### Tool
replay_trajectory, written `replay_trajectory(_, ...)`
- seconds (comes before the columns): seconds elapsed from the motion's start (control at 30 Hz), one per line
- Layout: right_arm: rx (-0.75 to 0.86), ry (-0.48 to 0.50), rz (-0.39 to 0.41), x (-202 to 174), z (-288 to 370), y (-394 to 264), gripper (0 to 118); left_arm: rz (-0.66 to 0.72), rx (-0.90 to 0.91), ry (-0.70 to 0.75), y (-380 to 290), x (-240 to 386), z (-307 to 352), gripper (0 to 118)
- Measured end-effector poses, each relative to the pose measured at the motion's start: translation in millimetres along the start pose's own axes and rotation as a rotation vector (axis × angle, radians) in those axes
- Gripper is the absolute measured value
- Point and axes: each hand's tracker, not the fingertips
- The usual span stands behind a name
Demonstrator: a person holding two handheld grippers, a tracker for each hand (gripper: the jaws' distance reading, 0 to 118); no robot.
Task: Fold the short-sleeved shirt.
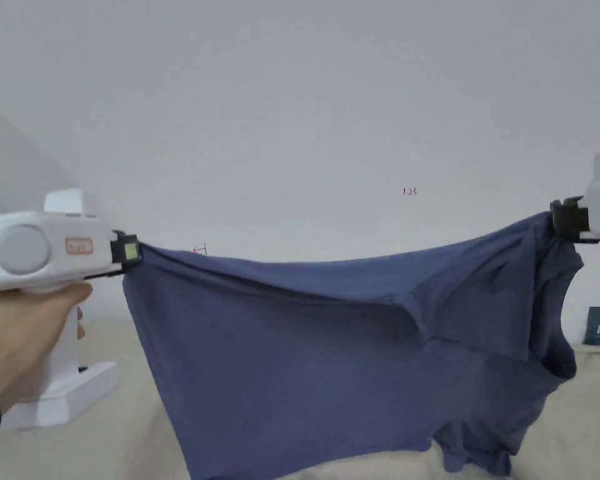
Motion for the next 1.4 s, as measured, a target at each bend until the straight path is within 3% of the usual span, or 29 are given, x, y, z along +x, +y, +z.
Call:
replay_trajectory(0.1, -0.042, 0.06, -0.096, 7.7, 35.7, -88.2, 6, -0.003, -0.062, -0.023, -87.5, -11.0, 35.2, 6)
replay_trajectory(0.17, -0.116, 0.06, -0.071, 1.2, 72.9, -148.2, 6, 0.068, -0.157, -0.117, -137.6, -19.8, 64.7, 6)
replay_trajectory(0.23, -0.206, 0.065, -0.129, 0.5, 107.6, -211.2, 5, 0.101, -0.124, -0.104, -192.2, -28.2, 95.8, 6)
replay_trajectory(0.27, -0.219, 0.067, -0.18, -0.3, 127.7, -242.7, 6, 0.113, -0.228, -0.114, -216.8, -31.7, 112.0, 6)
replay_trajectory(0.33, -0.308, 0.06, -0.221, 0.6, 164.3, -298.4, 5, 0.105, -0.223, -0.103, -265.0, -38.4, 151.2, 6)
replay_trajectory(0.37, -0.309, 0.029, -0.287, 6.9, 182.1, -332.9, 5, 0.143, -0.278, -0.093, -287.3, -41.4, 171.7, 6)
replay_trajectory(0.43, -0.395, 0.056, -0.265, 9.7, 214.3, -371.2, 5, 0.164, -0.3, -0.11, -321.8, -51.5, 209.8, 6)
replay_trajectory(0.47, -0.406, 0.005, -0.263, 8.3, 234.1, -390.5, 5, 0.163, -0.305, -0.086, -335.3, -54.7, 228.7, 6)
replay_trajectory(0.63, -0.474, -0.022, -0.37, 17.3, 310.1, -448.0, 5, 0.209, -0.362, -0.046, -374.5, -72.9, 300.4, 5)
replay_trajectory(0.77, -0.492, -0.024, -0.401, 19.5, 344.5, -460.8, 5, 0.196, -0.371, -0.008, -391.9, -79.0, 338.5, 5)
replay_trajectory(0.83, -0.492, -0.019, -0.398, 13.8, 351.1, -463.0, 5, 0.198, -0.384, -0.021, -394.7, -82.3, 345.4, 4)
replay_trajectory(0.97, -0.515, -0.007, -0.32, 7.0, 351.9, -455.0, 5, 0.191, -0.388, -0.026, -397.2, -78.0, 359.8, 4)
replay_trajectory(1.07, -0.509, -0.014, -0.317, 4.7, 348.0, -449.5, 8, 0.152, -0.371, -0.014, -396.3, -71.9, 358.2, 6)
replay_trajectory(1.1, -0.507, -0.006, -0.312, 3.4, 347.1, -448.8, 15, 0.155, -0.356, -0.024, -394.2, -69.9, 358.8, 13)
replay_trajectory(1.13, -0.508, -0.033, -0.261, 0.9, 347.8, -446.6, 31, 0.153, -0.342, -0.028, -390.7, -66.5, 359.2, 26)
replay_trajectory(1.17, -0.486, -0.07, -0.203, -1.7, 351.8, -444.2, 56, 0.131, -0.319, -0.04, -387.8, -63.2, 360.8, 51)
replay_trajectory(1.2, -0.438, -0.105, -0.182, 2.8, 357.9, -443.5, 68, 0.1, -0.287, -0.04, -383.7, -58.3, 361.5, 66)
replay_trajectory(1.4, -0.231, -0.131, -0.313, -7.9, 407.5, -405.0, 72, 0.016, -0.152, -0.032, -338.8, -14.6, 376.9, 86)
